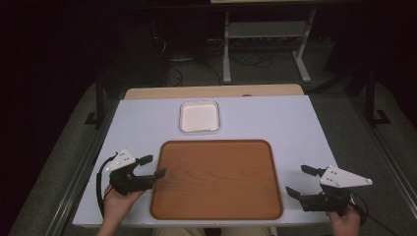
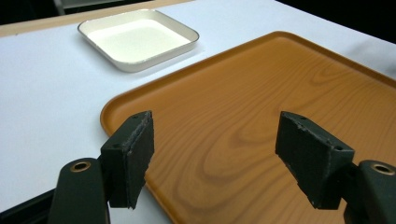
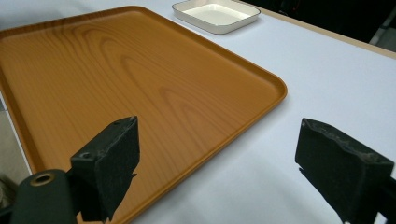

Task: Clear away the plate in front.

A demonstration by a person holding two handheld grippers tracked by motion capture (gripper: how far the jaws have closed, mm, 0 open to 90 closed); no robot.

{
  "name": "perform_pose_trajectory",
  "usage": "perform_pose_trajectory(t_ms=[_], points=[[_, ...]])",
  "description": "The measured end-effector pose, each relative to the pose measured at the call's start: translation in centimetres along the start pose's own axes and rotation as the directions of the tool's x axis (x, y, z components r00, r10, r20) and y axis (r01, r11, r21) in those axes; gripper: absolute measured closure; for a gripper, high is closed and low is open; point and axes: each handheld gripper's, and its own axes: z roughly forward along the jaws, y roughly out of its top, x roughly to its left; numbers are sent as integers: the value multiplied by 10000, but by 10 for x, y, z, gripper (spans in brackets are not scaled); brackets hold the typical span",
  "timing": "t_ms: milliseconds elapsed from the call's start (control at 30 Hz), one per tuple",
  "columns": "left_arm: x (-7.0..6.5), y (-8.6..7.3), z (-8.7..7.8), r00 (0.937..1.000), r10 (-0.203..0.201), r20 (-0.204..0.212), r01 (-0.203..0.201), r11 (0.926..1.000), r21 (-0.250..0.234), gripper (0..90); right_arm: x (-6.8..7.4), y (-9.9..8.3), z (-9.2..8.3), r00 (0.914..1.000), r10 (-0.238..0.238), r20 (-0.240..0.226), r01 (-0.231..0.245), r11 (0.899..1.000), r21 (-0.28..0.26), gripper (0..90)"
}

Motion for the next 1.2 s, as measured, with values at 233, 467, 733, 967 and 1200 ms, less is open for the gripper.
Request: perform_pose_trajectory(t_ms=[233,467,733,967,1200], points=[[4,8,8,9997,-161,198,163,9998,-92,275,0,0,-1,10000,18,42,-18,10000,-35,130],[3,13,20,9990,-167,419,163,9998,97,275,0,0,-2,10000,29,57,-29,10000,-53,130],[6,24,33,9972,-356,656,339,9991,267,283,0,0,-1,10000,-17,-7,17,10000,-47,130],[6,32,44,9986,-213,490,187,9984,533,283,0,0,-1,10000,-2,-42,2,10000,-53,130],[11,39,59,10000,-4,91,-5,9957,923,302,0,0,-1,10000,10,-67,-11,10000,-83,130]])
